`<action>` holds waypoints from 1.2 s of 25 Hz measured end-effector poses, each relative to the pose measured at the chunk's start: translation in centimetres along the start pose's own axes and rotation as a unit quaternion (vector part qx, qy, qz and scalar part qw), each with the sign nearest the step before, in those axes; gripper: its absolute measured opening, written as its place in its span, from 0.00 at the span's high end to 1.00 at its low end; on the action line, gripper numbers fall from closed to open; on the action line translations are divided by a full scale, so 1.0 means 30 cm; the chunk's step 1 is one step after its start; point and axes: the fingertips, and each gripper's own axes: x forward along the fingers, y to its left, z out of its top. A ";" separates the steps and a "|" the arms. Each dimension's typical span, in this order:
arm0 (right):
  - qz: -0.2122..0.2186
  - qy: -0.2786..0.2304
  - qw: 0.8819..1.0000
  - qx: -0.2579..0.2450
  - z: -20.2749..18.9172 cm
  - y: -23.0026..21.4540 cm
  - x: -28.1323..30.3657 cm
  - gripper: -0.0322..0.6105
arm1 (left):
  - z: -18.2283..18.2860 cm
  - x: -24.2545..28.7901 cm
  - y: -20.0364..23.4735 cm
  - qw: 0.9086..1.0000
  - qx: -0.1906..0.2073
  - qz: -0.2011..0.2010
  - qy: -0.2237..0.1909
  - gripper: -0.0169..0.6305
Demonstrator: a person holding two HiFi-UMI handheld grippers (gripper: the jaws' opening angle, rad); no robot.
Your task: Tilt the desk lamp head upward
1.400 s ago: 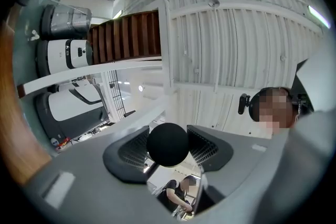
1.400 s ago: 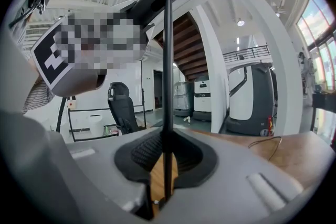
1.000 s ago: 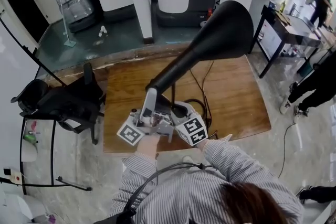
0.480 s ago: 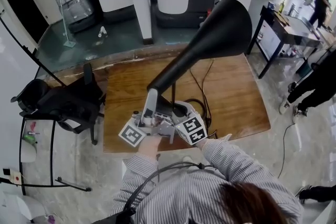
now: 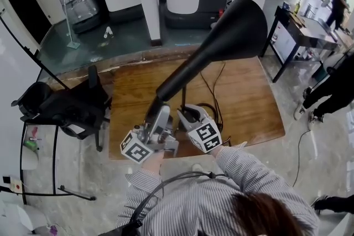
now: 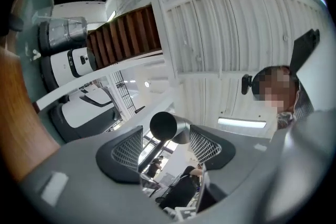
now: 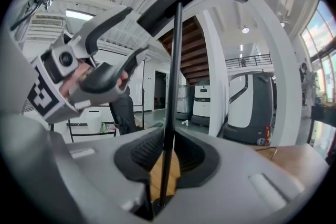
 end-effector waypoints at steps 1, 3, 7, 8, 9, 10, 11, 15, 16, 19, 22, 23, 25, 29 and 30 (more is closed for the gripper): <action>0.002 -0.006 1.000 0.000 0.012 -0.001 -0.016 0.87 | -0.007 -0.017 0.008 1.000 0.015 0.013 0.009 0.55; 0.005 -0.022 1.000 -0.003 0.048 -0.001 -0.061 0.87 | -0.036 -0.054 0.026 0.997 0.054 0.044 0.037 0.56; 0.002 -0.052 0.999 -0.011 0.138 0.009 -0.165 0.87 | -0.149 -0.101 0.036 0.976 0.156 0.100 0.119 0.65; -0.002 -0.056 0.998 -0.010 0.157 0.011 -0.187 0.87 | -0.174 -0.106 0.032 0.969 0.175 0.108 0.135 0.69; -0.009 -0.057 0.998 -0.014 0.171 0.012 -0.208 0.87 | -0.193 -0.111 0.030 0.963 0.194 0.117 0.147 0.72; -0.017 -0.056 0.998 -0.020 0.180 0.014 -0.230 0.87 | -0.209 -0.119 0.033 0.956 0.213 0.128 0.157 0.75; -0.023 -0.055 0.998 -0.026 0.185 0.017 -0.254 0.87 | -0.224 -0.128 0.038 0.947 0.235 0.141 0.169 0.79; -0.036 -0.054 0.998 -0.016 0.194 0.014 -0.335 0.91 | -0.308 -0.141 0.036 0.905 0.308 0.161 0.244 0.96; -0.042 -0.055 0.998 -0.011 0.197 0.007 -0.347 0.92 | -0.330 -0.141 0.032 0.898 0.316 0.159 0.261 0.96; -0.054 -0.056 0.997 0.002 0.198 -0.006 -0.358 0.95 | -0.380 -0.152 0.030 0.887 0.317 0.159 0.295 0.96; -0.052 -0.050 0.997 0.015 0.183 -0.003 -0.352 0.95 | -0.396 -0.159 0.028 0.887 0.308 0.169 0.300 0.96; -0.049 -0.046 0.998 0.017 0.178 0.003 -0.348 0.95 | -0.395 -0.157 0.025 0.888 0.306 0.170 0.299 0.96; -0.045 -0.041 0.998 0.017 0.171 0.017 -0.344 0.95 | -0.392 -0.146 0.014 0.891 0.303 0.167 0.295 0.96; -0.043 -0.045 0.998 0.018 0.172 0.029 -0.341 0.95 | -0.395 -0.130 -0.003 0.894 0.303 0.149 0.294 0.96; -0.043 -0.045 0.998 0.017 0.171 0.030 -0.339 0.95 | -0.396 -0.129 -0.002 0.895 0.302 0.147 0.294 0.96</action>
